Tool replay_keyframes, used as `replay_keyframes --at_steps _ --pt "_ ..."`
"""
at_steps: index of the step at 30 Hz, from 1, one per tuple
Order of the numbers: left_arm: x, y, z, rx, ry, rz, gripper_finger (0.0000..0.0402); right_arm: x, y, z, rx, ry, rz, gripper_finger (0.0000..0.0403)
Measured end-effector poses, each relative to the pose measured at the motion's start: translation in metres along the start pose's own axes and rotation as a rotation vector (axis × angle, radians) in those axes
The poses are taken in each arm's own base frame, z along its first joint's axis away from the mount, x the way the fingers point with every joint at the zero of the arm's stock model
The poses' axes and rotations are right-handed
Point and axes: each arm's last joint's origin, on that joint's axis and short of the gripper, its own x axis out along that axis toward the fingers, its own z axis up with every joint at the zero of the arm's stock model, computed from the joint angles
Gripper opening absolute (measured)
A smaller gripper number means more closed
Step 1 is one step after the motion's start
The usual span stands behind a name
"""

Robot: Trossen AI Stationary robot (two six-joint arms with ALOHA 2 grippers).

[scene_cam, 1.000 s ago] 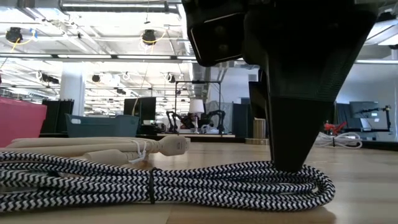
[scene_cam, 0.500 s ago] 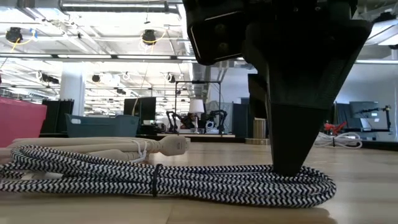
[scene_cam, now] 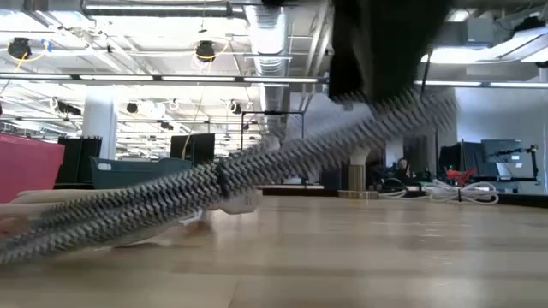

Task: Pick & Place USB Port
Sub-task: Put the black and white USB cable into the blue bin

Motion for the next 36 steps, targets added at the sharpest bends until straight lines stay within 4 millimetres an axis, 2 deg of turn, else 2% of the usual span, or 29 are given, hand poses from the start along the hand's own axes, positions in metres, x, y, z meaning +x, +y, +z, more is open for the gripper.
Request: replay_keyframes --at_steps 5,11,19,23,31,36 --pt "0.0 0.0 0.0 0.0 0.0 0.0 0.011 -0.033 0.005 0.006 -0.031 -0.038 -0.013 0.0" --pt "0.0 0.0 0.0 0.001 0.004 0.001 0.011 -0.088 0.01 0.0 -0.057 -0.154 -0.066 0.0" --pt "0.0 0.0 0.0 0.001 0.005 0.001 0.011 -0.159 -0.002 -0.009 -0.008 -0.346 -0.199 0.0" --pt "0.0 0.0 0.0 0.001 0.005 0.001 0.011 -0.177 -0.016 -0.004 0.015 -0.404 -0.237 0.0" --pt "-0.002 0.0 0.001 -0.001 -0.003 0.002 0.011 -0.192 -0.046 0.013 0.012 -0.45 -0.297 0.0" --pt "-0.011 0.003 0.006 -0.003 -0.047 0.05 0.011 -0.205 -0.07 0.026 0.017 -0.509 -0.332 0.0"
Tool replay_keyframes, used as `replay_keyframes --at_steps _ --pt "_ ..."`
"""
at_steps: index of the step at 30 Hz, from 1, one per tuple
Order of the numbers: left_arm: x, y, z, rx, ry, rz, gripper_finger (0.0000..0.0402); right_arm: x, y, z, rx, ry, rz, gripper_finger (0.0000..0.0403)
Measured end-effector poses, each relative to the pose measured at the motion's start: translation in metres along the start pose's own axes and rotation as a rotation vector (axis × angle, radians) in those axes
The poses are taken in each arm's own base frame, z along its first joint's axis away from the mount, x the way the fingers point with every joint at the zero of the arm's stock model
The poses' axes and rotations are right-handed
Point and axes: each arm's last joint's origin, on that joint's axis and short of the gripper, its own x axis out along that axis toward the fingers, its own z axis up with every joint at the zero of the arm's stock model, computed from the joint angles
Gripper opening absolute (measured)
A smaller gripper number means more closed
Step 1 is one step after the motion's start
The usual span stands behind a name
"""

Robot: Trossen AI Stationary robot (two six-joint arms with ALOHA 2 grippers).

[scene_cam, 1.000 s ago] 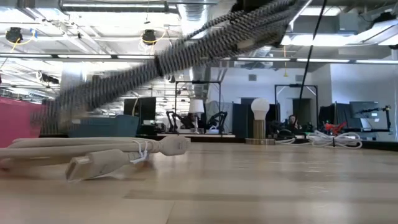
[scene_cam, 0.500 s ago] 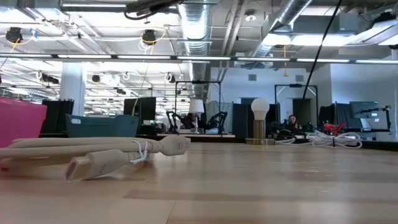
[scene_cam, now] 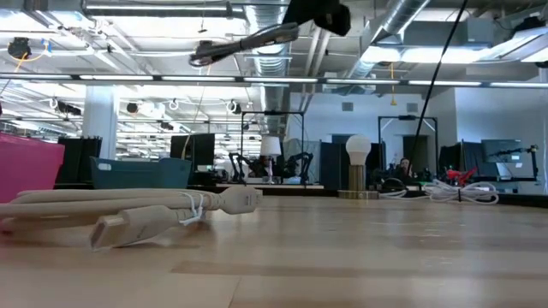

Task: Pick & Place USB Port
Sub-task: Put the black and white USB cable into the blue bin

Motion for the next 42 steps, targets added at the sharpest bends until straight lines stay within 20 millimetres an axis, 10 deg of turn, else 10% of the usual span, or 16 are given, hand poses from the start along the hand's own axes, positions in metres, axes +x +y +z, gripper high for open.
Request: replay_keyframes --at_steps 22,32,42 --pt "-0.046 0.017 0.009 0.101 -0.054 0.24 0.011 0.019 -0.062 0.049 -0.015 -0.236 0.044 0.0" --pt "-0.057 0.03 -0.007 -0.017 0.02 0.525 0.012 -0.005 -0.061 0.053 -0.048 -0.304 0.001 0.0" --pt "-0.046 0.04 -0.023 -0.055 0.094 0.539 0.0214 -0.042 -0.052 0.074 -0.14 -0.41 0.008 0.0"
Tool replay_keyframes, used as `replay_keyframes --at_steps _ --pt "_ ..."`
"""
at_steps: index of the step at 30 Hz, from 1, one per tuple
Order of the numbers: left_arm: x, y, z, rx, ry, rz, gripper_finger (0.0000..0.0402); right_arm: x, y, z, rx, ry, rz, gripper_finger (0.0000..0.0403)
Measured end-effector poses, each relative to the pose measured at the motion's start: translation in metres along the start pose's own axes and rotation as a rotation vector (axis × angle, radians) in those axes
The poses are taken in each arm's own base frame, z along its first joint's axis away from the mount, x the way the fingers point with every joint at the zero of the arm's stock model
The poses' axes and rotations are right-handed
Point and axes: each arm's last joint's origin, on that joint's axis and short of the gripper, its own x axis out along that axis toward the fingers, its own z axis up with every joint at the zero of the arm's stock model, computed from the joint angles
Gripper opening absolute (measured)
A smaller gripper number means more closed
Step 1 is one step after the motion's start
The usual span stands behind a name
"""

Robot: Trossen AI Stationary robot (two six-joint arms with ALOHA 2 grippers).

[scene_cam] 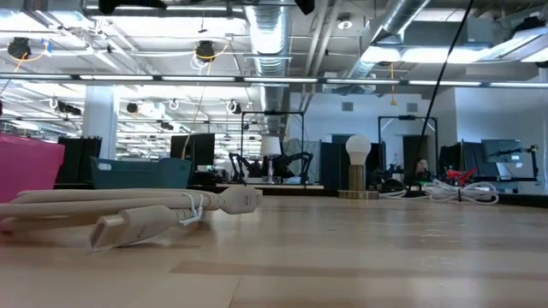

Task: Pick & Place USB Port
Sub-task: Put the black and white USB cable into the blue bin

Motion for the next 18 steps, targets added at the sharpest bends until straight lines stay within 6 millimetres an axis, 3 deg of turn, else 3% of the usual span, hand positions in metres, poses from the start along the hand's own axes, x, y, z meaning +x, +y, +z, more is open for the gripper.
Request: replay_keyframes --at_steps 5,18 --pt "0.008 0.01 -0.011 -0.008 0.034 0.02 0.0219 -0.013 0.0 0.006 -0.034 0.023 -0.008 0.0" --pt "0.022 0.039 -0.019 -0.168 -0.09 -0.221 0.0109 -0.018 0.002 0.007 -0.076 0.042 -0.025 0.0"
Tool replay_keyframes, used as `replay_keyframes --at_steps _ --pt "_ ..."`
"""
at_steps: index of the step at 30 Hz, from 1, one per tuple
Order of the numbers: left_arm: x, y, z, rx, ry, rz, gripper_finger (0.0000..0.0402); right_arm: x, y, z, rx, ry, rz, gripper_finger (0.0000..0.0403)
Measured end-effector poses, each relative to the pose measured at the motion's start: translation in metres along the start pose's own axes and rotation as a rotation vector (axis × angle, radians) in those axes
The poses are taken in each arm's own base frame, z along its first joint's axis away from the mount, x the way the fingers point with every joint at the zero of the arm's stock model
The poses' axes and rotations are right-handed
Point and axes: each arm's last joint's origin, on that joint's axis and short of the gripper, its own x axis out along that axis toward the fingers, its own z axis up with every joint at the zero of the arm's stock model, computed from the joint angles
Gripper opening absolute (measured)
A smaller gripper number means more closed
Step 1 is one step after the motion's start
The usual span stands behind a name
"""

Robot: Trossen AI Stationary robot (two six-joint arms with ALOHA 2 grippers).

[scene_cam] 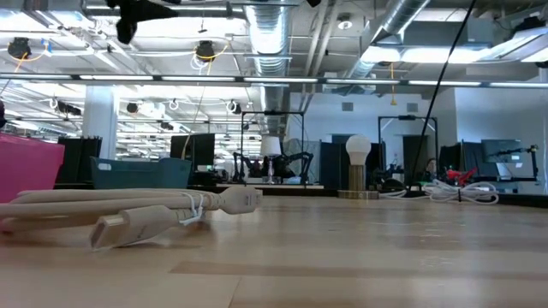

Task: Pick & Place USB Port
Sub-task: Put the black and white USB cable into the blue bin

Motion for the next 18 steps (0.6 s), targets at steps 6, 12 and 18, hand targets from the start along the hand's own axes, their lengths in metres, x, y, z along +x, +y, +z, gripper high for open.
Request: replay_keyframes --at_steps 6,12,18 --pt "0.014 0.01 -0.01 -0.128 -0.1 -0.234 0.0105 0.0 0.001 -0.001 -0.001 0.008 0.005 0.0" --pt "0.02 0.024 -0.021 -0.231 -0.121 -0.2 0.014 -0.001 0.003 -0.003 -0.005 0.034 0.009 0.0" --pt "0.019 0.023 -0.02 -0.264 -0.147 -0.242 0.0188 -0.006 0.002 -0.002 -0.004 0.024 0.009 0.0"
